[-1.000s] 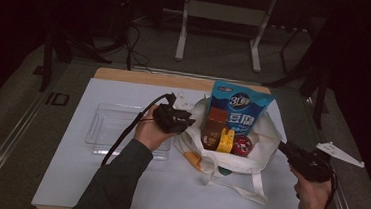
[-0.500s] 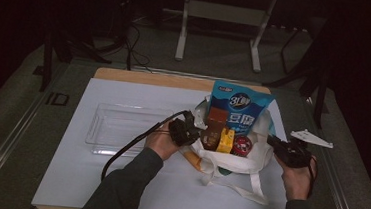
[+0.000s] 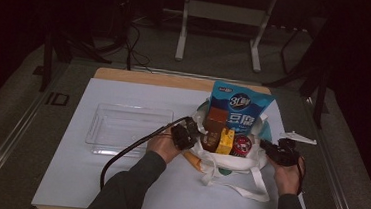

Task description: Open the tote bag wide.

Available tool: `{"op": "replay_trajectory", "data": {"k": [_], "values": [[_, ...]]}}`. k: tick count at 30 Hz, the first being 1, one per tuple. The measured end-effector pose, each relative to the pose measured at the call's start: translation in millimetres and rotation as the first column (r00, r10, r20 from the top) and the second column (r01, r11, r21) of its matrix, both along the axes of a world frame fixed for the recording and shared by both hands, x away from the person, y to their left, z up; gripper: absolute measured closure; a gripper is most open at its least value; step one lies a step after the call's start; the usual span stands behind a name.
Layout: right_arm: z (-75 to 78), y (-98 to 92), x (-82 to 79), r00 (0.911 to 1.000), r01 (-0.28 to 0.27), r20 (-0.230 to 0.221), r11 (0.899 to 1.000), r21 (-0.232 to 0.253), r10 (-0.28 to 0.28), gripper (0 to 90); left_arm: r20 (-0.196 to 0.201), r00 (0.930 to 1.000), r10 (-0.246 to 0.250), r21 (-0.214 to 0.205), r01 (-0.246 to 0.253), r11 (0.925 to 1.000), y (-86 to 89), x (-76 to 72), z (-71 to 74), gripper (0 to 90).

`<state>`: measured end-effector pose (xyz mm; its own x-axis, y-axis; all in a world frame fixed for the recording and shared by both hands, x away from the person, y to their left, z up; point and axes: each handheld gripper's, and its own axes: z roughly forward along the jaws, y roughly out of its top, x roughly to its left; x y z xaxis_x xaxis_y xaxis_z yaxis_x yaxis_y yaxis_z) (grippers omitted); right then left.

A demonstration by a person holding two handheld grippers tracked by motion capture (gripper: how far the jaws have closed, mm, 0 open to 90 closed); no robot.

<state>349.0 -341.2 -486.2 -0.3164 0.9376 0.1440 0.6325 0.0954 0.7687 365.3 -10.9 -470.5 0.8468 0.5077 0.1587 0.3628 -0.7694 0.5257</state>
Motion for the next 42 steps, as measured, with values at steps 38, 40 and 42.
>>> {"op": "replay_trajectory", "data": {"k": [38,40,42], "values": [[33.0,13.5,19.9,0.9978,0.029,0.061,0.995,-0.097,-0.023,83.1,0.070,0.9867,0.147,-0.173,-0.133,0.9758,23.2,51.1,41.8,87.0],[23.4,14.2,24.6,0.9994,0.024,0.029,0.994,-0.105,-0.021,85.5,0.053,0.9880,0.145,-0.161,-0.135,0.9777,21.2,54.2,37.5,87.4],[14.6,13.6,28.2,0.9996,0.028,0.001,0.993,-0.112,-0.028,88.0,0.040,0.9885,0.146,-0.144,-0.139,0.9798,17.9,57.6,31.3,87.7]]}}
